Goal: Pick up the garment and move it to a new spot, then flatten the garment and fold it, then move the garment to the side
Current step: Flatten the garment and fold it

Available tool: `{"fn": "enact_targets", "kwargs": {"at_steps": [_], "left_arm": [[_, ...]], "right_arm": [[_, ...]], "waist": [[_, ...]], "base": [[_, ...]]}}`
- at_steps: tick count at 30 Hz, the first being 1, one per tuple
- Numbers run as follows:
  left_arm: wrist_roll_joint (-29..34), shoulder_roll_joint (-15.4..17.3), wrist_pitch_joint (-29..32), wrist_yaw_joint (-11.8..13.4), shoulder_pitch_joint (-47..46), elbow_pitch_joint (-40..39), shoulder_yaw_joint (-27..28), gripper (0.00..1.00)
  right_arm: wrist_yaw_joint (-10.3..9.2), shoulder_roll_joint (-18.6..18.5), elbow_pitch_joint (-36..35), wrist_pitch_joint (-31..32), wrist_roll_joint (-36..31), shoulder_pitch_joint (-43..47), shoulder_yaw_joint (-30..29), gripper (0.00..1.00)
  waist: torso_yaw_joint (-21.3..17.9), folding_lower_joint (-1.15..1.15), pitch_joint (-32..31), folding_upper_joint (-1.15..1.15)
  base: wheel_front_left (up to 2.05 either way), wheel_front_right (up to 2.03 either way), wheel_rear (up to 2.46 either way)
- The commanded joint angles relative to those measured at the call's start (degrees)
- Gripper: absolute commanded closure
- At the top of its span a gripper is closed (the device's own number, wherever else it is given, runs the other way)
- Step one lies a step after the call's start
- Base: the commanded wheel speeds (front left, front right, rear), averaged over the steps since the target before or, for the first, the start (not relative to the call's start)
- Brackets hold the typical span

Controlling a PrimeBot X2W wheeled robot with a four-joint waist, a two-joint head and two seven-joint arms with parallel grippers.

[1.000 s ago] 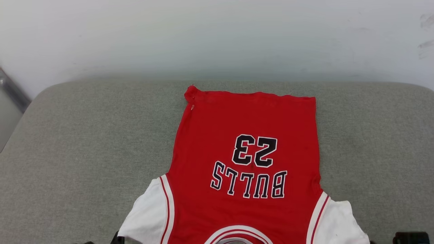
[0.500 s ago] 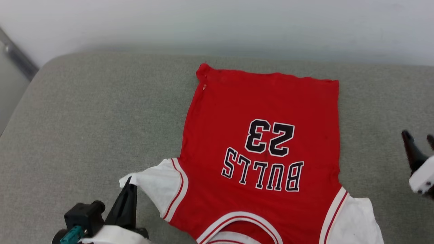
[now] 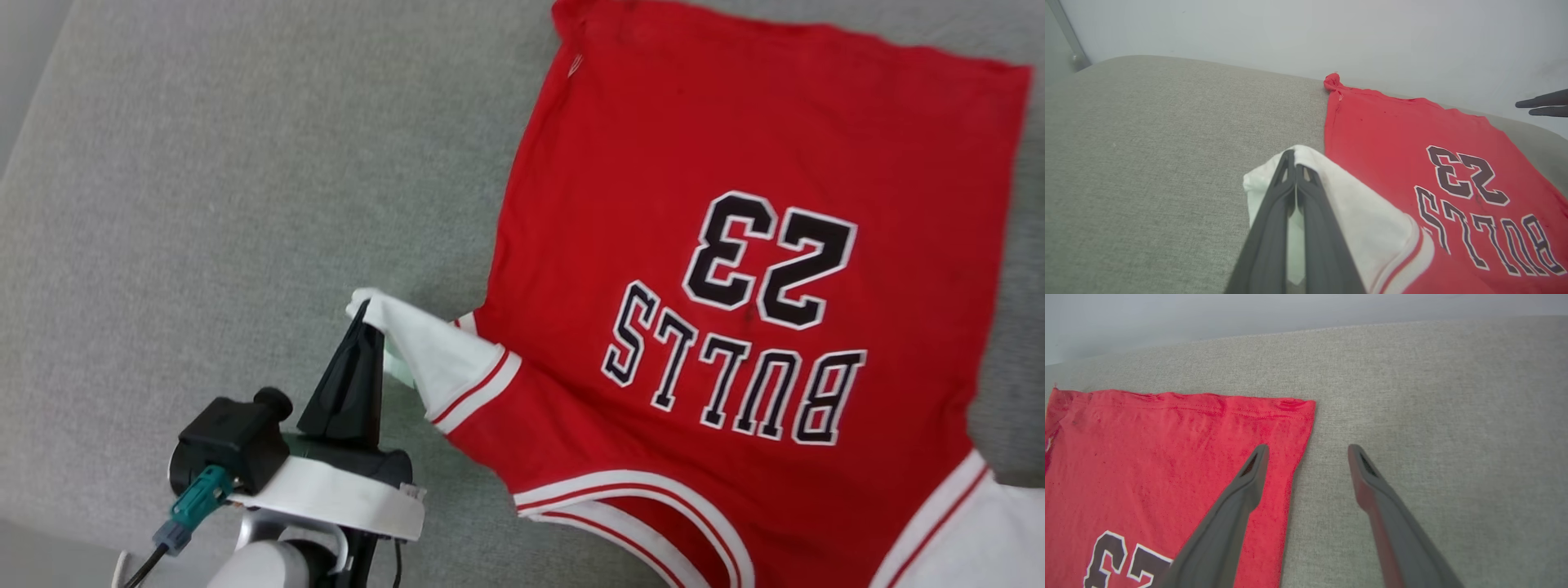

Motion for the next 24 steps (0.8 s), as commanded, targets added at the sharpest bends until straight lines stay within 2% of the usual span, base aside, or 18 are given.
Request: {"fn": "enact_targets", "kwargs": {"at_steps": [1,7,13,14,15,18,24], "left_arm": [[0.4,-0.4,-0.5,-0.5,-1.5,0.0,-0.2,1.00],[0.8,-1.4,-1.5,-2.2,-4.5,1.2,-1.4,1.00],[0.5,-2.2,-1.6,-2.9,-5.3,2.9,-2.2,1.00],[0.4,-2.3,-1.7,-2.9,-5.4,3.1,-2.3,1.00],[0.4,-2.3,-1.7,-3.0,-5.5,3.4,-2.4,1.00],[-0.2,-2.4,-2.0,-2.9,-5.1,4.3,-2.0,1.00],[-1.4,-0.4,-1.0,-2.3,-2.7,6.8,-0.7,1.00]], "right_arm": [[-0.01,-0.2,0.8,1.2,-0.9,-2.0,-0.3,0.00],[-0.01,0.9,4.9,3.7,-3.4,-7.1,-1.5,0.00],[-0.02,2.8,12.0,10.0,-5.7,-3.9,-2.3,0.00],[-0.04,2.8,12.8,11.1,-6.1,-3.4,-2.6,0.55],[-0.04,2.6,12.9,11.4,-6.4,-3.3,-2.8,1.00],[-0.03,1.7,11.6,10.0,-7.2,-3.8,-2.0,1.00],[-0.02,-3.0,5.6,7.1,-6.0,-5.0,3.7,1.00]], "waist": [[3.0,-0.02,4.2,0.00],[4.6,-0.02,7.9,0.00],[5.0,-0.02,8.0,0.00],[5.1,-0.02,7.8,0.00],[5.2,-0.02,7.6,0.00],[5.0,-0.02,6.6,0.00],[2.5,-0.02,0.5,0.00]], "base": [[0.00,0.00,0.00],[0.00,0.00,0.00],[0.00,0.00,0.00],[0.00,0.00,0.00],[0.00,0.00,0.00],[0.00,0.00,0.00],[0.00,0.00,0.00]]}}
